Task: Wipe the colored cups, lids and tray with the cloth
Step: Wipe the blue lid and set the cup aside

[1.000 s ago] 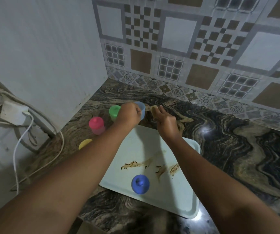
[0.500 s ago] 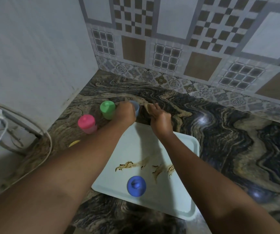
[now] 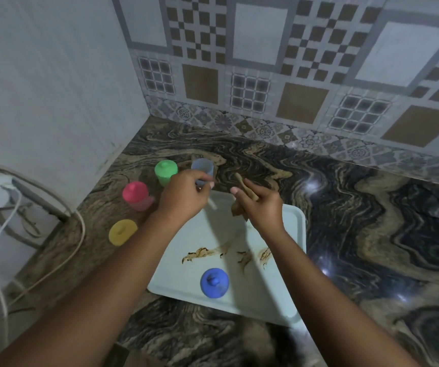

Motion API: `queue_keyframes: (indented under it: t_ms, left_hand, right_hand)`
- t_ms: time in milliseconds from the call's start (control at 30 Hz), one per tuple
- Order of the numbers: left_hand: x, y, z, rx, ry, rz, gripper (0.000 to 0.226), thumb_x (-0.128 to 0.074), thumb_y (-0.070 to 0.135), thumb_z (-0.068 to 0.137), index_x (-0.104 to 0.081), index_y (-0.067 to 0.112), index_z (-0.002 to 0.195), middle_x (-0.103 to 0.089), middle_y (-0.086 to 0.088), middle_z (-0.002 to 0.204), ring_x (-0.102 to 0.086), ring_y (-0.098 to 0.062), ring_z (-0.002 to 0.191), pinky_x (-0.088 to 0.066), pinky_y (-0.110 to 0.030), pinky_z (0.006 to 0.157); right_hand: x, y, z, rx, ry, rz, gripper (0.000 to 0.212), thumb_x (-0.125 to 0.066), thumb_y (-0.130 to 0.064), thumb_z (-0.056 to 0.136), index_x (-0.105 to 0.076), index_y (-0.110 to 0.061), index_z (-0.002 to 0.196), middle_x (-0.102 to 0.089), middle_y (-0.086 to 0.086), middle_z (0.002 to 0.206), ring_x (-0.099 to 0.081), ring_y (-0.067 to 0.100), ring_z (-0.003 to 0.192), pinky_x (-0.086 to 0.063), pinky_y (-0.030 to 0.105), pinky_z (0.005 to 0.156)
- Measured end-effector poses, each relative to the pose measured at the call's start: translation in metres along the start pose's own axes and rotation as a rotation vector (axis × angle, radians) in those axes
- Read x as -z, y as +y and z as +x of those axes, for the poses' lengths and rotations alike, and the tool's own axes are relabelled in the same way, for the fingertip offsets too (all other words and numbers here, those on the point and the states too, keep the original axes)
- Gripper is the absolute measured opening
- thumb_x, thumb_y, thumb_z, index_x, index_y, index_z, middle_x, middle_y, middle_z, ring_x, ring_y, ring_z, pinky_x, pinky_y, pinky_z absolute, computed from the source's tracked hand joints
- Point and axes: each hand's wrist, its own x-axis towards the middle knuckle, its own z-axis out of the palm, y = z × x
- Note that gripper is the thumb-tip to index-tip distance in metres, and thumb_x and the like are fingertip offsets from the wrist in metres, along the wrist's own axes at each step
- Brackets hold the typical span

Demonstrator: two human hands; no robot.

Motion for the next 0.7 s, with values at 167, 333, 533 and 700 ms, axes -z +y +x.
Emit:
queue_keyframes:
  t_ms: [167, 333, 533, 700]
  left_hand:
    - [-0.01, -0.003, -0.07, 0.035, -0.232, 0.041, 0.015, -0.072, 0.034, 0.087, -0.074, 0.029, 0.1, -0.069, 0.021, 0.084, -0.055, 0.006, 0.064, -0.051, -0.023, 0.071]
    - [-0.035, -0.023, -0.122, 0.042, -0.37, 0.094, 0.03, -0.076, 0.036, 0.083, -0.073, 0.026, 0.112, -0.07, 0.007, 0.112, -0.067, -0.015, 0.096, -0.054, -0.031, 0.086]
    - [-0.051, -0.038, -0.153, -0.052, -0.396, 0.209, 0.031, -0.069, 0.027, 0.089, -0.07, 0.025, 0.121, -0.066, -0.002, 0.117, -0.059, -0.024, 0.111, -0.05, -0.037, 0.092]
    - [-0.057, -0.041, -0.161, -0.07, -0.366, 0.3, 0.024, -0.064, 0.024, 0.091, -0.071, 0.029, 0.114, -0.065, -0.002, 0.107, -0.056, -0.026, 0.106, -0.05, -0.04, 0.084]
  right_hand:
    - [0.017, 0.015, -0.06, 0.021, -0.017, -0.076, 0.043, -0.077, -0.045, 0.086, -0.071, -0.025, 0.125, -0.08, 0.003, 0.088, -0.072, 0.005, 0.077, -0.06, 0.033, 0.081]
    - [0.024, 0.034, -0.122, 0.154, -0.094, -0.102, 0.036, -0.076, -0.023, 0.09, -0.069, -0.032, 0.124, -0.065, -0.026, 0.122, -0.065, 0.0, 0.115, -0.053, 0.033, 0.103]
    - [0.033, 0.061, -0.153, 0.285, -0.102, -0.23, 0.043, -0.071, -0.034, 0.09, -0.068, -0.017, 0.13, -0.065, -0.003, 0.132, -0.047, -0.008, 0.133, -0.045, 0.025, 0.111]
    - [0.031, 0.068, -0.164, 0.334, -0.143, -0.272, 0.041, -0.077, -0.021, 0.089, -0.068, -0.013, 0.129, -0.065, -0.004, 0.13, -0.048, -0.005, 0.132, -0.042, 0.014, 0.107]
